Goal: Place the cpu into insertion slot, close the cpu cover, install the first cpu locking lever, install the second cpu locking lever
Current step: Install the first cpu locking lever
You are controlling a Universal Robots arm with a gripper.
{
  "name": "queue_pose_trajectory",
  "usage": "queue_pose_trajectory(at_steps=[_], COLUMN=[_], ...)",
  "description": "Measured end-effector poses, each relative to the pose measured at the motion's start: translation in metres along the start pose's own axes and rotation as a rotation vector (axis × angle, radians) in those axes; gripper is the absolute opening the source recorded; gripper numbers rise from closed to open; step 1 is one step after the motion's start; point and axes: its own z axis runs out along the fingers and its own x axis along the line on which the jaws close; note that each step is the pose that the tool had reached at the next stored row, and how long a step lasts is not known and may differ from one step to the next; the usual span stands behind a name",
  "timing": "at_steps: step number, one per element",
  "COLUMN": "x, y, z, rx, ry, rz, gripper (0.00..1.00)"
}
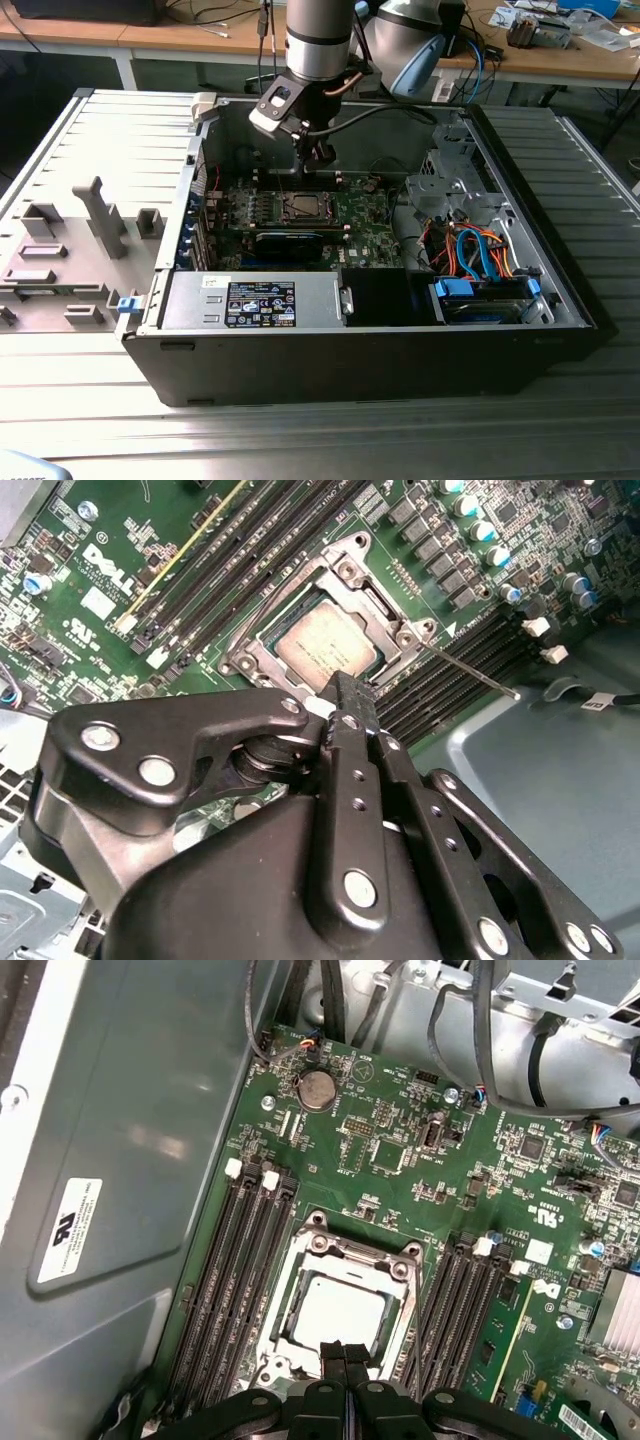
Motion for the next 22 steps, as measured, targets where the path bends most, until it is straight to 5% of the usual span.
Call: queue_pose_trajectory(at_steps=[22], x=[0.0000], y=[0.0000], z=[0.0000], rx=[0.0005], ry=[-0.0010], rz=[-0.073], gripper=[0.11])
